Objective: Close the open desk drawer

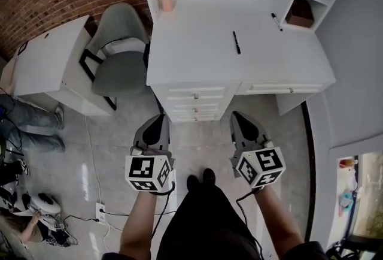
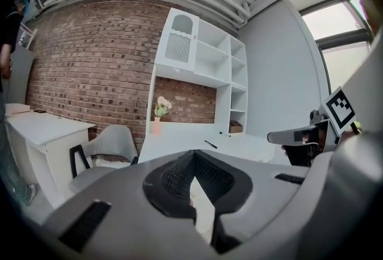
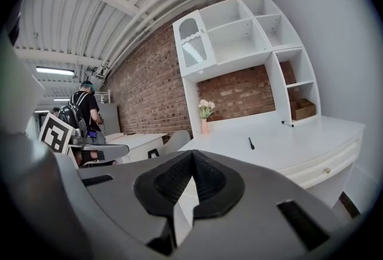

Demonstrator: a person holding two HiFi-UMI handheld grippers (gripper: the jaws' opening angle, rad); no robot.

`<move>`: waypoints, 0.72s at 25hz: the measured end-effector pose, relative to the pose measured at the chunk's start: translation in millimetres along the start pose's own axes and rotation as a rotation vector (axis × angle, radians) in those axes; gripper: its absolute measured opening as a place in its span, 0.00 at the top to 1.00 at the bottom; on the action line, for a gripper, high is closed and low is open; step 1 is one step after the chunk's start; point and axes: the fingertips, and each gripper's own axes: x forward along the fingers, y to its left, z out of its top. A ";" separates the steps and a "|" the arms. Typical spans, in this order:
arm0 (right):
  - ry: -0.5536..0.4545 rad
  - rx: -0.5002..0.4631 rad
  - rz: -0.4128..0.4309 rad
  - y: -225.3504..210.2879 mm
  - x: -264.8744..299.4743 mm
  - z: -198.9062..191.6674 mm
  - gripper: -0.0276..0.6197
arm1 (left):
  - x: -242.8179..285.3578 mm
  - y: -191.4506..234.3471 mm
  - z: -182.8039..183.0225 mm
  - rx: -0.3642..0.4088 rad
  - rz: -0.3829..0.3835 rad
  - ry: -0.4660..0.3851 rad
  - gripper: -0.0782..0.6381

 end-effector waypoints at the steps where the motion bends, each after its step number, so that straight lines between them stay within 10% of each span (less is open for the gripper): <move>1: -0.010 0.001 0.004 2.2 -5.2 5.8 0.95 | -3.5 -2.2 4.8 0.001 0.001 -0.006 0.88; 18: -0.072 -0.055 0.016 14.9 -40.2 44.6 0.95 | -35.7 -13.6 39.0 0.035 0.008 -0.040 0.88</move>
